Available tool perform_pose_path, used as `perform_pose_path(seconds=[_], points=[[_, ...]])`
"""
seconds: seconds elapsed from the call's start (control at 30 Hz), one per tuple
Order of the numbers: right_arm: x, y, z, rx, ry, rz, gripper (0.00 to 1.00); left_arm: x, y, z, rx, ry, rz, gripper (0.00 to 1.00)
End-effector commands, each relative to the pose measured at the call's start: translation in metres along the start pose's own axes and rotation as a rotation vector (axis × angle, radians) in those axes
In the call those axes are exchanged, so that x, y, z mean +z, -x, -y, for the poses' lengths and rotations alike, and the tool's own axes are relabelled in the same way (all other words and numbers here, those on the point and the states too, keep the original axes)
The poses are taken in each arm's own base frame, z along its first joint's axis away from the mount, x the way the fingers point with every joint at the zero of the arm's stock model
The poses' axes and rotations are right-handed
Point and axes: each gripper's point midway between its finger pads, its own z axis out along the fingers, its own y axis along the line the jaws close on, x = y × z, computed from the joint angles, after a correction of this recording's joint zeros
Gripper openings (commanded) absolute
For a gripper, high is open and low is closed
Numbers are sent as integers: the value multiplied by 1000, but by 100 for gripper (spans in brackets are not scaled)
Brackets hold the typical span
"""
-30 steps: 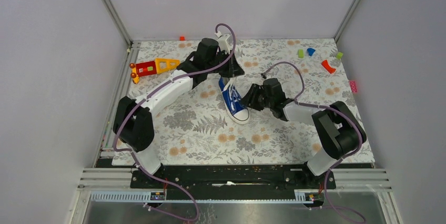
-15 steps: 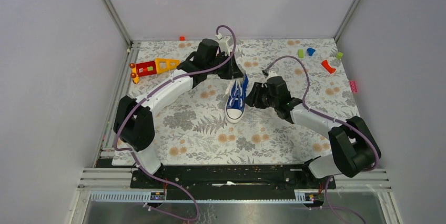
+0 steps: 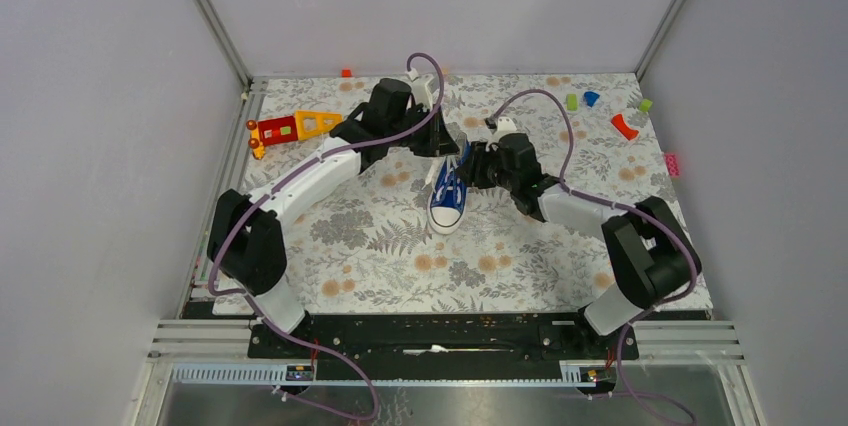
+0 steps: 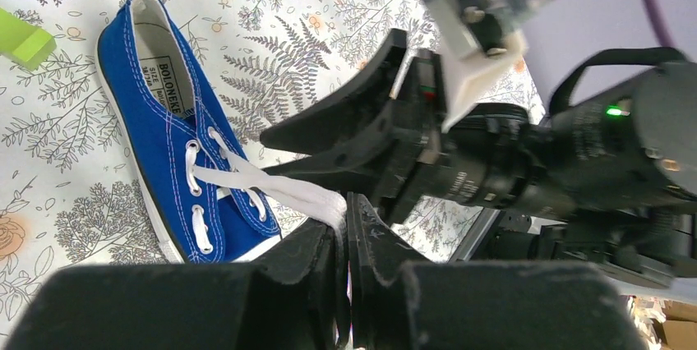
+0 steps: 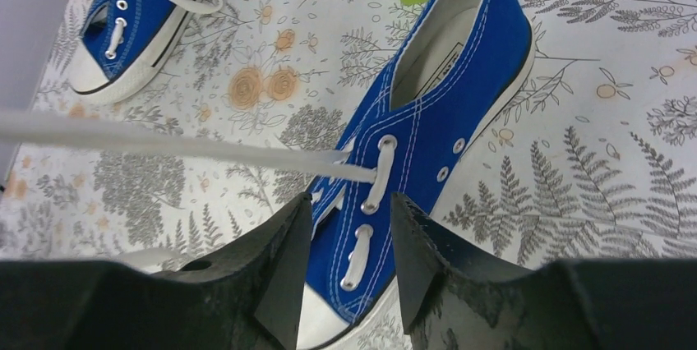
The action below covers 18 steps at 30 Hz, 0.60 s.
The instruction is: Tie the shoes
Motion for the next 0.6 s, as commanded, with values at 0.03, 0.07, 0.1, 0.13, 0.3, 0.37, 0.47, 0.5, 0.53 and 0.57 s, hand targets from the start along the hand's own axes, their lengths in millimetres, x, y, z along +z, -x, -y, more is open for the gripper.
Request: perform_pose_path(seconds=[0.03, 0.07, 0.1, 0.13, 0.3, 0.37, 0.47, 0.5, 0.53, 0.57], points=[[24, 34, -13, -80, 68, 122, 48, -20, 21, 23, 41, -56, 63, 11], [28, 36, -14, -79, 69, 125, 48, -20, 21, 23, 39, -57, 62, 11], [31, 36, -12, -76, 59, 126, 49, -19, 20, 23, 38, -57, 58, 12], [33, 37, -9, -68, 43, 134, 50, -20, 20, 24, 36, -59, 55, 12], [40, 47, -2, -51, 1, 173, 57, -20, 14, 21, 19, -54, 44, 12], [39, 52, -4, -50, 6, 203, 58, -20, 12, 20, 7, -47, 42, 13], [32, 62, -10, -64, 43, 287, 59, -19, 9, 16, -14, -36, 38, 17], [30, 66, -12, -68, 58, 314, 60, -19, 7, 16, -20, -35, 35, 19], [28, 68, -16, -76, 78, 333, 62, -19, 5, 15, -27, -33, 32, 22], [27, 69, -19, -83, 95, 345, 63, -20, 3, 14, -32, -29, 31, 23]])
